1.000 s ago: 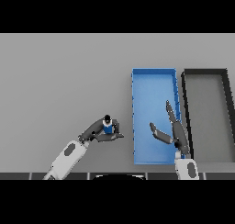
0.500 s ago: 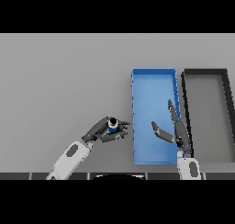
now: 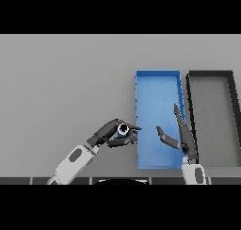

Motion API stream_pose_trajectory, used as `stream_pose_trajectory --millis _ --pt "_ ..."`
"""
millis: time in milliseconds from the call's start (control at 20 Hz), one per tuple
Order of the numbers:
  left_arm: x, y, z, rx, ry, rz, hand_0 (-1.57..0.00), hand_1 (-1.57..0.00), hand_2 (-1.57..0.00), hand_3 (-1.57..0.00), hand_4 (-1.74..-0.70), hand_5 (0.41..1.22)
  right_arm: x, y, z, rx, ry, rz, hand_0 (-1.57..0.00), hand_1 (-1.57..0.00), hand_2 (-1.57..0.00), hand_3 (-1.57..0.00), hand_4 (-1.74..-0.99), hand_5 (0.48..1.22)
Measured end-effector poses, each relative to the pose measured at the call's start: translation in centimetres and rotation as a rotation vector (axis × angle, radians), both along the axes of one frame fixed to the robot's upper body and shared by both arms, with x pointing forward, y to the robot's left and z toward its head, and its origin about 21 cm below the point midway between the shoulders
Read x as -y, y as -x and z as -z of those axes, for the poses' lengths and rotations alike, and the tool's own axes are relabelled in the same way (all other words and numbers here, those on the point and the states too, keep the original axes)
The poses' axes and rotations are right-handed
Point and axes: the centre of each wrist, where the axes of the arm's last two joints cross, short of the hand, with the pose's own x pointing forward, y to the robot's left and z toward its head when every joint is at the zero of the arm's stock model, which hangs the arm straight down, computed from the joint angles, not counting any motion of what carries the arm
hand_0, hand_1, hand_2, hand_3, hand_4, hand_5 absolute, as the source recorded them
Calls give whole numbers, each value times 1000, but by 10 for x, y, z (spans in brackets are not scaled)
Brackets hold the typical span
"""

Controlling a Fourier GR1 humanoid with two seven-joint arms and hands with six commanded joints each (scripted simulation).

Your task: Pick up the blue pipe and place it into the blue bin.

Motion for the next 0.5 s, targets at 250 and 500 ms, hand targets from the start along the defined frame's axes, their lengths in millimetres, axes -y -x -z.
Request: stream_pose_trajectory --millis 250,500 --pt "-1 -2 -2 3 -28 -3 -1569 -1569 -1569 -1494 -1740 1219 -1 4 1 -17 -9 25 1 1 1 1 -1178 605" --pt "-1 -2 2 -2 -41 2 -1570 -1570 -1570 -1497 -1741 1220 8 1 -17 65 -159 -99 1 1 1 1 -1212 589"
